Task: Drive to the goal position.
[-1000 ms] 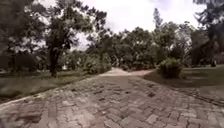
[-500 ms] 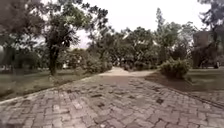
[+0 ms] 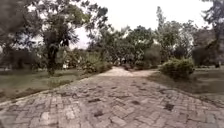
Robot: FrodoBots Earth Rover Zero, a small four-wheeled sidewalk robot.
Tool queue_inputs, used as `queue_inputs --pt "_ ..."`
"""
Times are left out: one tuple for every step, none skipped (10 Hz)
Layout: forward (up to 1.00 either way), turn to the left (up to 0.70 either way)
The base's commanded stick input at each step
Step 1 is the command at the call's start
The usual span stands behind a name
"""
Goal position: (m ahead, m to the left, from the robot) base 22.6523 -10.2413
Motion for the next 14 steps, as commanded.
queue_inputs --pt "0.7 0.0" --pt "0.7 0.0" --pt "0.7 0.0" --pt "0.7 0.0" --pt "0.7 0.0" --pt "0.7 0.0" --pt "0.7 0.0" --pt "0.7 0.0" --pt "0.7 0.0" --pt "0.7 -0.23" --pt "0.7 -0.31" --pt "0.7 -0.35" --pt "0.7 -0.35" --pt "0.7 -0.26"
